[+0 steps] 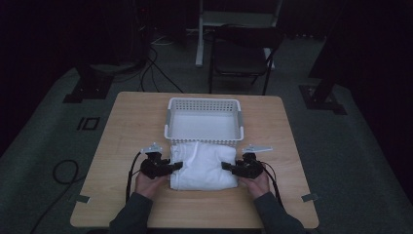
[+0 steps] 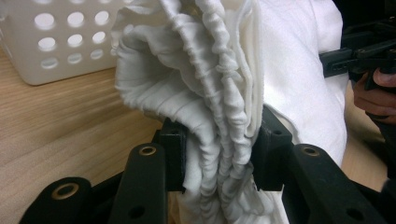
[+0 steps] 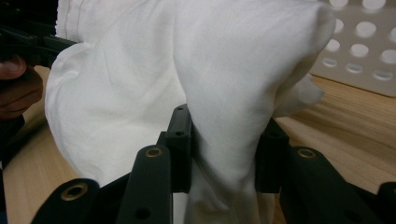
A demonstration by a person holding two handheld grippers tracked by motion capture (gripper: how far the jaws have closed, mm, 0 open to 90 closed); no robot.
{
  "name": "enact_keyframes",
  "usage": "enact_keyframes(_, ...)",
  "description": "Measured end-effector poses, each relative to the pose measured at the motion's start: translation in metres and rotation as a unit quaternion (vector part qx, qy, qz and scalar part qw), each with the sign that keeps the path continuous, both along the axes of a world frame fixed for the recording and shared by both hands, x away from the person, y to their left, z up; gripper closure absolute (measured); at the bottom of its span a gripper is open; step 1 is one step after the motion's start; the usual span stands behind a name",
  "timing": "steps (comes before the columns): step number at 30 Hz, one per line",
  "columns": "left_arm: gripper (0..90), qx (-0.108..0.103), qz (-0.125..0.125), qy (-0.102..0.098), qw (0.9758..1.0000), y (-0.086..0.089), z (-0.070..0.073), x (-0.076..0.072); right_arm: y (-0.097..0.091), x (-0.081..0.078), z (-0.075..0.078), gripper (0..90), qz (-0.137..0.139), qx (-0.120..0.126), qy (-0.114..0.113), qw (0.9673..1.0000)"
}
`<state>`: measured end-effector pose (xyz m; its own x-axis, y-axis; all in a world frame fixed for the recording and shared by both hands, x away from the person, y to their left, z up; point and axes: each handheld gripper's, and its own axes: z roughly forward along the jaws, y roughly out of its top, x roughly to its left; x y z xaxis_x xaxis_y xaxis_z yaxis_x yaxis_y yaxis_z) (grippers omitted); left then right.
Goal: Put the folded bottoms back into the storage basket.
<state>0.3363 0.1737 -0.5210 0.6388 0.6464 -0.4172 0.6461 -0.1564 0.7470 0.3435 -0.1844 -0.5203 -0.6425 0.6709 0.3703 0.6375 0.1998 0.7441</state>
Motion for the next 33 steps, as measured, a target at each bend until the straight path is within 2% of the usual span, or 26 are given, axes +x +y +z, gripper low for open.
enact_keyframes(14, 62.5, -0.003, 0.0, -0.01, 0.9999, 0.0, 0.011, -0.006, -0.001, -0.007, 0.011, 65.5, 0.003, 0.005, -0.011, 0.9999)
enact_keyframes(25, 62.5, 0.002, 0.001, -0.012, 0.9999, 0.0, 0.017, -0.009, -0.001, -0.009, 0.016, 65.5, 0.005, 0.004, -0.014, 0.9999)
enact_keyframes(33, 62.5, 0.008, 0.005, -0.022, 0.9997, -0.001, 0.026, -0.013, -0.001, -0.011, 0.023, 65.5, 0.007, 0.005, -0.022, 0.9997)
